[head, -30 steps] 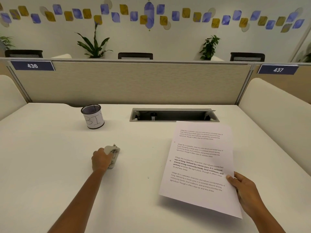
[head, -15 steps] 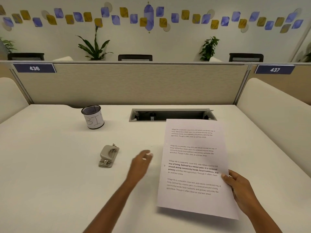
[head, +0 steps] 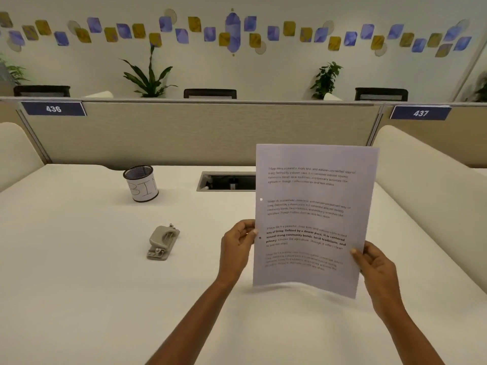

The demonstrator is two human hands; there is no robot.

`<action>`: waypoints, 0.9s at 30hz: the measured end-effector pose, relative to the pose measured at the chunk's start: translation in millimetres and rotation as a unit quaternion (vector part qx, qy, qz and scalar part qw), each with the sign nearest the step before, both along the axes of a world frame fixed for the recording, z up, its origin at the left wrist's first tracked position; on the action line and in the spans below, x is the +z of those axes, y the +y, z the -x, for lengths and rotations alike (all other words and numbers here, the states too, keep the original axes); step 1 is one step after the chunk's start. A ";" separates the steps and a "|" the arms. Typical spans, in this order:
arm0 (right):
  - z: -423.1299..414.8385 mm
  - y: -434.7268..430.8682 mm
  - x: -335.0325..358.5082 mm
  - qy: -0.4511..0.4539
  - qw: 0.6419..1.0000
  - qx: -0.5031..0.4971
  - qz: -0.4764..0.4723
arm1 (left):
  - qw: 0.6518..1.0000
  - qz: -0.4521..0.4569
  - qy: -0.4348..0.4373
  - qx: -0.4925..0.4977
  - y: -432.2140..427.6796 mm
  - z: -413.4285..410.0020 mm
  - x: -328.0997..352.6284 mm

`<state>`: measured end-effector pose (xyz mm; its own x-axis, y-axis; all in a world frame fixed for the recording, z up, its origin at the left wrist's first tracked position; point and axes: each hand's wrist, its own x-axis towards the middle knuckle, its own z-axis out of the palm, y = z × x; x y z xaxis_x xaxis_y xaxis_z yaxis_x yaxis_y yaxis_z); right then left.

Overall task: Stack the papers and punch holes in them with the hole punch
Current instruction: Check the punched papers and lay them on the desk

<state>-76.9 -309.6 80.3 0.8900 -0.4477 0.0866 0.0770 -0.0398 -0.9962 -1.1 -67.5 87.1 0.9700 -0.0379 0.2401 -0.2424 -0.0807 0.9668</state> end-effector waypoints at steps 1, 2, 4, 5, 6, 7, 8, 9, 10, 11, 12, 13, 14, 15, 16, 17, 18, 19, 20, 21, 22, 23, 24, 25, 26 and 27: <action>-0.3 -0.9 -0.7 -0.007 1.000 0.001 0.001 | 1.000 0.000 -0.010 -0.001 -0.9 1.4 -0.3; -0.1 -2.3 -2.6 -0.009 1.000 0.001 0.003 | 1.000 -0.002 -0.013 -0.004 -1.7 3.2 -2.0; 0.3 -4.5 -9.8 -0.002 1.000 0.006 0.003 | 1.000 -0.009 -0.010 -0.007 -2.0 7.0 -8.6; 1.2 -6.3 -14.5 0.003 1.000 0.010 0.004 | 1.000 -0.015 -0.007 -0.004 -2.8 9.0 -12.6; 1.7 -7.3 -19.6 0.010 1.000 0.012 0.006 | 1.000 -0.022 -0.002 0.001 -2.7 10.6 -16.8; 2.3 -8.3 -24.7 0.016 1.000 0.012 0.007 | 1.000 -0.029 0.004 0.007 -2.4 11.7 -21.1; 3.1 -9.9 -29.4 0.022 1.000 0.013 0.007 | 0.999 -0.035 0.011 0.015 -3.1 12.6 -25.1; 4.1 -11.2 -33.9 0.025 1.000 0.015 0.008 | 0.999 -0.038 0.018 0.021 -3.9 13.3 -28.7; 4.5 -12.6 -38.1 0.030 0.999 0.018 0.011 | 0.999 -0.037 0.025 0.027 -4.8 13.8 -31.6; 4.4 -13.9 -41.7 0.033 0.999 0.021 0.017 | 0.998 -0.034 0.031 0.031 -6.1 14.1 -34.3; 4.1 -15.3 -44.3 0.036 0.999 0.022 0.024 | 0.998 -0.030 0.035 0.036 -7.6 14.1 -36.6; 3.2 -17.0 -46.0 0.037 0.999 0.022 0.030 | 0.998 -0.025 0.038 0.038 -9.3 13.8 -38.0; 1.9 -19.1 -46.6 0.038 0.998 0.019 0.035 | 0.998 -0.021 0.040 0.039 -11.5 13.0 -38.4; 0.4 -21.6 -46.2 0.037 0.998 0.014 0.039 | 0.998 -0.018 0.041 0.039 -14.1 11.8 -38.1; -1.2 -24.3 -44.8 0.036 0.999 0.008 0.039 | 0.998 -0.019 0.043 0.039 -17.1 10.0 -37.6; -3.0 -27.2 -43.0 0.035 0.999 0.000 0.036 | 0.998 -0.018 0.047 0.039 -20.5 7.9 -36.9; -5.1 -30.6 -41.1 0.034 0.999 -0.008 0.035 | 0.998 -0.016 0.052 0.039 -24.6 5.7 -36.0; -7.7 -34.3 -39.2 0.034 0.999 -0.016 0.036 | 0.997 -0.016 0.060 0.037 -29.2 3.3 -35.2; -10.7 -38.4 -37.4 0.036 0.998 -0.022 0.041 | 0.997 -0.020 0.069 0.035 -34.3 0.7 -34.7; -13.9 -42.7 -35.9 0.040 0.998 -0.026 0.046 | 0.996 -0.025 0.082 0.035 -39.4 -1.9 -34.8; -17.6 -47.4 -35.0 0.047 0.997 -0.028 0.051 | 0.994 -0.030 0.097 0.036 -44.4 -5.2 -35.6; -21.7 -52.2 -34.6 0.058 0.996 -0.027 0.055 | 0.992 -0.032 0.115 0.037 -49.3 -8.7 -37.1; -25.9 -57.1 -35.2 0.072 0.995 -0.025 0.059 | 0.990 -0.037 0.132 0.036 -54.0 -12.6 -39.3; -30.0 -62.0 -36.6 0.089 0.994 -0.022 0.064 | 0.988 -0.045 0.146 0.034 -58.3 -16.3 -42.5; -34.3 -66.6 -38.8 0.106 0.992 -0.019 0.068 | 0.985 -0.056 0.159 0.034 -62.6 -20.0 -46.2; -38.5 -71.0 -41.6 0.121 0.990 -0.017 0.073 | 0.982 -0.064 0.172 0.035 -66.9 -23.6 -50.3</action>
